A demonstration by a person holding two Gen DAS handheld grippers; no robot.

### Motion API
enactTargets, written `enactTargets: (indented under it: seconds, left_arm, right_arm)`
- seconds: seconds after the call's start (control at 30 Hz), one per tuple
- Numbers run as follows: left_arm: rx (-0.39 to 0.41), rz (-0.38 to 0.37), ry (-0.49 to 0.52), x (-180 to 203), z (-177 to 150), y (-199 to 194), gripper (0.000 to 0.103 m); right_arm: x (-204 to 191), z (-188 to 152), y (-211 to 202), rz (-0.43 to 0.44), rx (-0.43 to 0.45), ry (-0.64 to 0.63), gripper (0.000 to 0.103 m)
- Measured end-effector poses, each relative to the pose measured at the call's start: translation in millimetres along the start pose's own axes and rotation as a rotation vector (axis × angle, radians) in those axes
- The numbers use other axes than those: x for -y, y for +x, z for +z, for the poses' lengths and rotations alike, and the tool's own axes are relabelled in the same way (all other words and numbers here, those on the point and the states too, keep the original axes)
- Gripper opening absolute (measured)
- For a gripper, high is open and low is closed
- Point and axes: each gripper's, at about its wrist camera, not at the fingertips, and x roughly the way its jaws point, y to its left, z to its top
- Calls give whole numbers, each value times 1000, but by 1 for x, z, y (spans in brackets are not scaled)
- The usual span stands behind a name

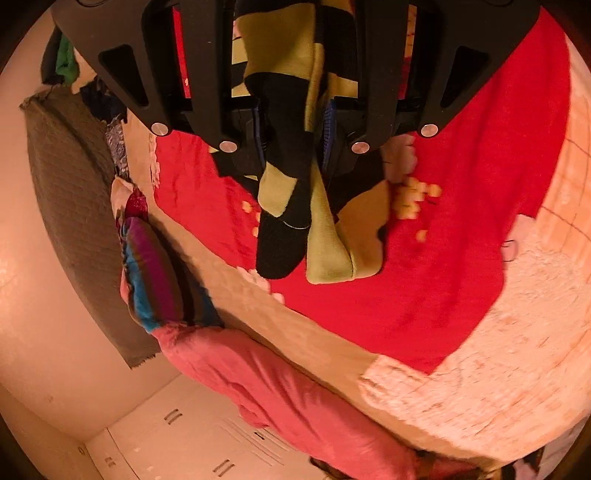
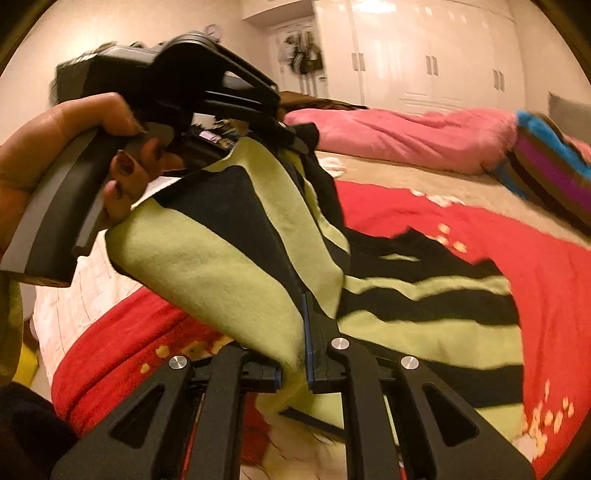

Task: Fold small clothes
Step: 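Lift the side edge and fold it across onto the other side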

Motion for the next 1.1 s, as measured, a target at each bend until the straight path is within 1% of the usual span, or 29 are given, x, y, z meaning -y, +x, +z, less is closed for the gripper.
enactTargets:
  seconds: [0.07,0.13,0.2,0.27,0.37,0.43,0.5,0.53,0.63,0.73,0.83,0.9,0.93,1.07,1.1]
  left_arm:
    - [0,-1,27,21,-7,7,20]
    - [2,-6,52,38,-15,15,29]
    - [-5,-45,61,55,-25,26,47]
    - [-29,-94,73,68,-34,38,61]
    - [-46,-109,110,83,-49,47,62]
    - [-29,-86,127,85,-58,45,62]
    - [-7,-61,115,81,-63,40,62]
    - [9,-44,113,77,-66,36,62]
    - [75,52,121,56,-82,20,63]
    - [126,112,100,33,-99,6,63]
    - [146,150,66,8,-114,-3,65]
    - [153,169,70,0,-123,-6,66]
    - [158,188,78,-4,-130,-6,66]
    - [143,226,113,-15,-146,-1,68]
    - [136,228,118,-17,-150,1,70]
  right_arm:
    - [14,-5,-5,3,-7,52,8]
    - [30,-15,-9,14,-21,134,8]
    - [44,-25,-11,22,-40,213,8]
    - [54,-38,-13,21,-52,280,8]
    - [61,-48,-15,20,-62,322,8]
    - [64,-53,-19,14,-66,342,8]
    - [72,-58,-16,28,-74,374,8]
    - [75,-59,-16,37,-76,384,8]
    - [75,-61,-16,51,-79,390,8]
    - [80,-62,-23,81,-85,423,13]
    - [87,-65,-38,92,-91,433,15]
    - [94,-68,-54,79,-88,441,19]
    - [96,-69,-61,70,-85,445,23]
    - [109,-68,-92,15,-56,464,46]
    - [115,-66,-100,-1,-49,477,49]
